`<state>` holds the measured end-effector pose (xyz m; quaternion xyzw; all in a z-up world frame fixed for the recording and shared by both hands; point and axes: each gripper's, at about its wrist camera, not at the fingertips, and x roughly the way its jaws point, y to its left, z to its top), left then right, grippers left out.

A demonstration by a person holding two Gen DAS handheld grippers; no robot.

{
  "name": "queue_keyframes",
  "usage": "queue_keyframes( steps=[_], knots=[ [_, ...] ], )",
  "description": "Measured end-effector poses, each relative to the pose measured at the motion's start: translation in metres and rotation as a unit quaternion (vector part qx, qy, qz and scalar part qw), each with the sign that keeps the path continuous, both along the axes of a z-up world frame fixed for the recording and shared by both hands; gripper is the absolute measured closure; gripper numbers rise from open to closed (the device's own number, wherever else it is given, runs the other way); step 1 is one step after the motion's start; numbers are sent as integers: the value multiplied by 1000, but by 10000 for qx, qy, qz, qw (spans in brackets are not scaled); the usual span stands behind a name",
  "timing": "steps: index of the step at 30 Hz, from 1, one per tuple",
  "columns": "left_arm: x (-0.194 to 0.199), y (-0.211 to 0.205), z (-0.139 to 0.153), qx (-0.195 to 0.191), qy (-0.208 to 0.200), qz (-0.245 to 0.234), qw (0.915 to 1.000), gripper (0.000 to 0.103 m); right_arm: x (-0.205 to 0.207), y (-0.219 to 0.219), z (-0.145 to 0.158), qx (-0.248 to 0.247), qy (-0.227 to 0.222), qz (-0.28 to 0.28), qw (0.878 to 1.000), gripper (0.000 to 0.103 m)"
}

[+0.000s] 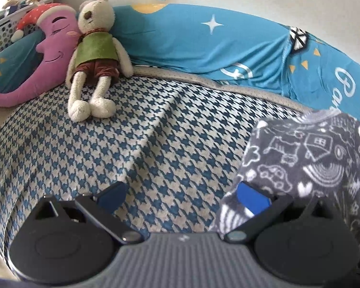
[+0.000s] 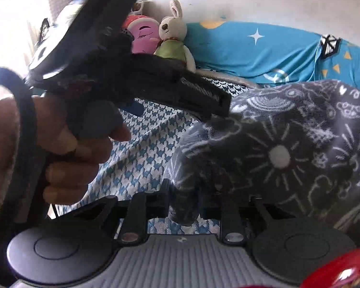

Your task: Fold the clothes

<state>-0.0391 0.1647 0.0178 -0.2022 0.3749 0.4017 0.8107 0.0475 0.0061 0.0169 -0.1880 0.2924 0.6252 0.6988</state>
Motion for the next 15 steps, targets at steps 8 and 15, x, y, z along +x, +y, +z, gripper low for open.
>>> queue_keyframes(
  steps=[8, 15],
  knots=[
    [6, -7, -7, 96, 154, -126, 9998, 0, 10, -37, 30, 385, -128, 2, 9992, 60],
    [11, -14, -11, 265, 297, -194, 9990, 0, 50, -61, 54, 908, -155, -1108, 9896, 54]
  ],
)
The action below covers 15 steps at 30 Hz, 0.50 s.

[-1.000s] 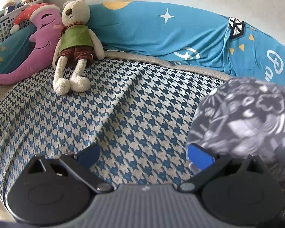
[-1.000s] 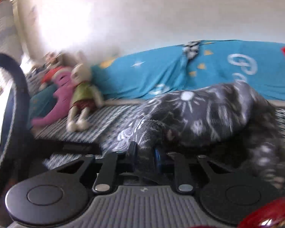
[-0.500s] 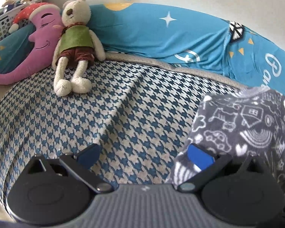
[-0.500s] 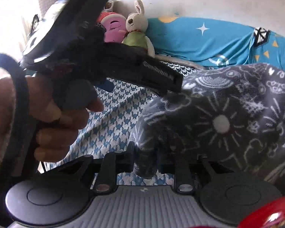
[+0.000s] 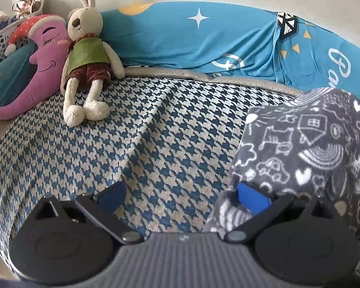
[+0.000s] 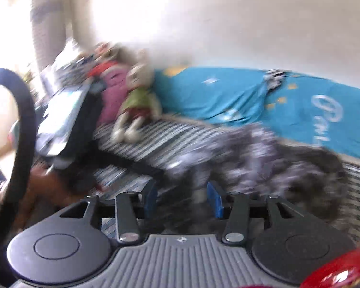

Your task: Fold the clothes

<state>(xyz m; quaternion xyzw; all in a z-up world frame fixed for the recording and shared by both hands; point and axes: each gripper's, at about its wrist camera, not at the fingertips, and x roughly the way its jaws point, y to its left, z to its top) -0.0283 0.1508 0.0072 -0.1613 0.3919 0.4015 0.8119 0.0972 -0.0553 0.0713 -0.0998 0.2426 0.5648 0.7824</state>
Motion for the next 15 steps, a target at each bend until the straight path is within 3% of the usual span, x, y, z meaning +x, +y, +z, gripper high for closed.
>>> queue_keyframes(
  steps=[8, 10, 15],
  knots=[
    [4, -5, -3, 36, 99, -80, 9999, 0, 54, -14, 7, -167, 186, -1504, 9883, 45],
    [5, -7, -4, 14, 114, -110, 9999, 0, 63, -22, 7, -234, 298, -1837, 9822, 32],
    [3, -11, -8, -130, 145, -209, 9996, 0, 94, -30, -11, -537, 995, -2487, 9620, 17]
  ],
)
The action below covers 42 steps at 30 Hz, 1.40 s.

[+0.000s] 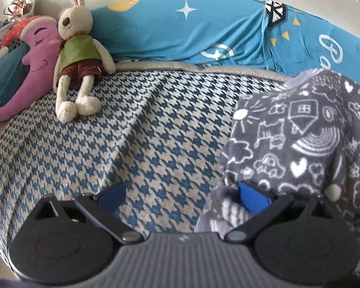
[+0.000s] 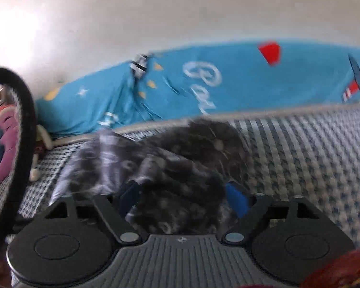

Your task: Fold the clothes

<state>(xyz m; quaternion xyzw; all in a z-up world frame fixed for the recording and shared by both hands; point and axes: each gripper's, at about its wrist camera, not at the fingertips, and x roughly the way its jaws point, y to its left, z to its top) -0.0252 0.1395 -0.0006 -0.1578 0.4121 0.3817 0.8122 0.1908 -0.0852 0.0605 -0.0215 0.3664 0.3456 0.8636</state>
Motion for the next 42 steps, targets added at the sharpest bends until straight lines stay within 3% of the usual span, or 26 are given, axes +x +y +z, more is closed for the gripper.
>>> queue_keyframes(
  steps=[4, 9, 11, 13, 16, 19, 26, 34, 39, 42],
  knots=[
    [-2, -4, -4, -43, 25, -87, 9999, 0, 19, 4, -21, -195, 609, -276, 9976, 15],
    [-6, -4, -8, -219, 23, -161, 9996, 0, 24, 18, -44, -198, 973, -326, 9945, 15],
    [-9, -2, -7, -277, -38, -122, 9995, 0, 21, 19, -45, -88, 870, -323, 9956, 23],
    [-11, 0, -4, -228, -91, -62, 9997, 0, 16, 22, -44, -45, 658, -253, 9975, 45],
    [-16, 3, 3, -70, -172, 91, 9998, 0, 6, 26, -39, 138, 362, -97, 9992, 61],
    [-20, 7, 12, 35, -334, 242, 9991, 0, -8, 28, -32, 399, 82, 177, 9990, 69],
    [-27, 15, 36, 146, -826, 415, 9956, 0, -57, 46, -18, 733, -529, 1147, 9893, 73],
    [-27, 14, 52, 118, -1282, 293, 9912, 0, -116, 82, -35, 333, -947, 2469, 9638, 78],
    [-14, 8, 45, -44, -1222, -54, 9925, 0, -148, 91, -49, 14, -1042, 3174, 9425, 78],
    [-4, 7, 30, -124, -885, -60, 9960, 0, -148, 87, -48, -40, -1018, 3197, 9420, 76]
  ],
)
